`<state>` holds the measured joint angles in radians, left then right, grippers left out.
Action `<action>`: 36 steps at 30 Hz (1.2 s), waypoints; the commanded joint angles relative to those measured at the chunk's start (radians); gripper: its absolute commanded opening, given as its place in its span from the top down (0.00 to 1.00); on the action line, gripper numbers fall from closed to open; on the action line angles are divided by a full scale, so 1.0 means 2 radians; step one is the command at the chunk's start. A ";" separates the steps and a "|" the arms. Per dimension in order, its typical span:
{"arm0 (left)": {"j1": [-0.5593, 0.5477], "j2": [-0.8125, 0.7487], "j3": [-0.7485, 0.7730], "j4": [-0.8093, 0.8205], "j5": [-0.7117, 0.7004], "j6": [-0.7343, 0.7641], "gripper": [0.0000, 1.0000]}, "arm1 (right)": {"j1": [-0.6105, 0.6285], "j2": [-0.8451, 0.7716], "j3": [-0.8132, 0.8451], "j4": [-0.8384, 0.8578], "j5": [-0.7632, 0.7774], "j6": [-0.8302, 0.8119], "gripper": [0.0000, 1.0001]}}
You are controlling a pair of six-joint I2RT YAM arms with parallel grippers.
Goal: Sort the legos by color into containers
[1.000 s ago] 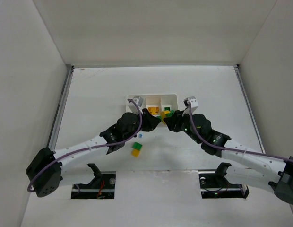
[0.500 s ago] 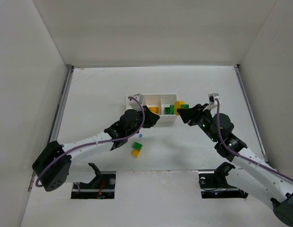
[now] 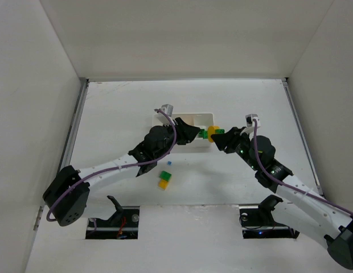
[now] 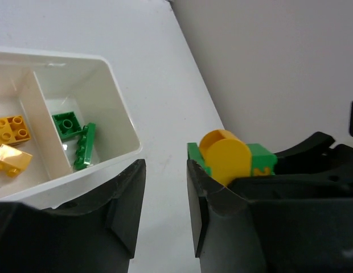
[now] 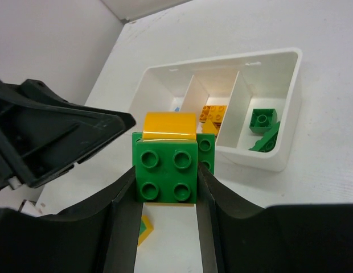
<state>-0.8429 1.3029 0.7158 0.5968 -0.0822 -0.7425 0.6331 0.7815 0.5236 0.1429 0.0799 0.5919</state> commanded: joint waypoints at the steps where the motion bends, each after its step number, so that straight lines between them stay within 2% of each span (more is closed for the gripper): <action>1: -0.005 -0.023 -0.010 0.054 0.011 -0.012 0.67 | -0.006 0.007 0.006 0.031 0.001 0.005 0.77; 8: -0.024 0.004 0.009 0.059 0.030 -0.001 0.66 | -0.003 0.011 0.007 0.039 -0.006 0.009 0.76; 17: -0.028 0.016 0.018 0.051 0.036 0.005 0.71 | -0.003 0.008 0.000 0.053 -0.024 0.020 0.76; 26: -0.025 0.022 0.015 0.054 0.030 0.014 0.88 | -0.018 0.007 -0.008 0.072 -0.063 0.042 0.77; 36: 0.005 0.048 0.009 0.046 0.015 0.010 0.90 | -0.043 -0.021 -0.014 0.067 -0.068 0.052 0.77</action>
<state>-0.8379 1.3888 0.7151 0.6659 -0.0380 -0.7406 0.5552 0.7437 0.4934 0.2073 -0.0353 0.6800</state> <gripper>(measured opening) 0.148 0.435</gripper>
